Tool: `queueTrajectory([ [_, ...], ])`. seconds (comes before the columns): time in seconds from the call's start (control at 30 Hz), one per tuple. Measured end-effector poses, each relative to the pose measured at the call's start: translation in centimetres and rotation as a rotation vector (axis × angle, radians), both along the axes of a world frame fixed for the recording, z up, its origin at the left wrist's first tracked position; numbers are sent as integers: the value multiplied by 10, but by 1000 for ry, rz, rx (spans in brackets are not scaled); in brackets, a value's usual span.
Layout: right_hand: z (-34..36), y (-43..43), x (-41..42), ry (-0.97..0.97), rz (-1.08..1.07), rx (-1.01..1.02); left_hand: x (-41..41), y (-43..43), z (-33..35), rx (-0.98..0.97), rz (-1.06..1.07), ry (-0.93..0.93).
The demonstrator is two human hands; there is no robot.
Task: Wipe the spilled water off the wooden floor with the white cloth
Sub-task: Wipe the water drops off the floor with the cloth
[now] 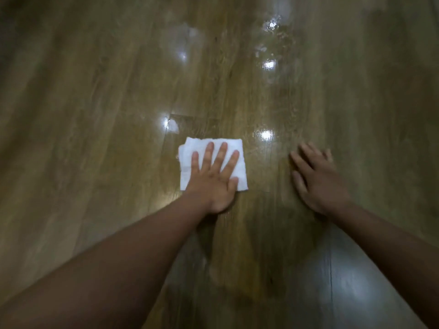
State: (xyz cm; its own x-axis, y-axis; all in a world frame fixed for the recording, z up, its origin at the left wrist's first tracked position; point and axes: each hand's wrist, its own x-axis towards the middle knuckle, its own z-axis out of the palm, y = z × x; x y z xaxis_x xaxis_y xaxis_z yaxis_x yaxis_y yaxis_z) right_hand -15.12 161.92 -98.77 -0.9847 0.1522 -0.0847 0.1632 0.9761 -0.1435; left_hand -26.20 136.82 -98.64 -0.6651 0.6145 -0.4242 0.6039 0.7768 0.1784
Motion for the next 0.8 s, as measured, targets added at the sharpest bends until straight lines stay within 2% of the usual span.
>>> queueTrajectory([
  [0.13,-7,30,6,76,-382,-15,-46,27,-1,-48,10,-6],
  [0.2,-10,28,4,97,-410,-43,-38,26,-5,-20,22,49],
  [0.27,-11,28,4,104,-427,-74,0,19,-3,53,-70,81],
  [0.33,-9,29,4,104,-438,-96,57,8,5,155,-191,45],
  [0.43,-10,30,4,102,-437,-94,90,2,9,150,-228,-35],
  [0.53,-13,32,5,122,-422,-74,37,44,0,138,-232,36],
  [0.6,-15,34,5,120,-412,-66,-22,101,-6,114,-147,98],
  [0.7,-16,35,6,128,-405,-62,-99,177,-5,12,-45,36],
  [0.8,-13,35,5,131,-405,-58,-102,184,-3,11,-67,51],
])
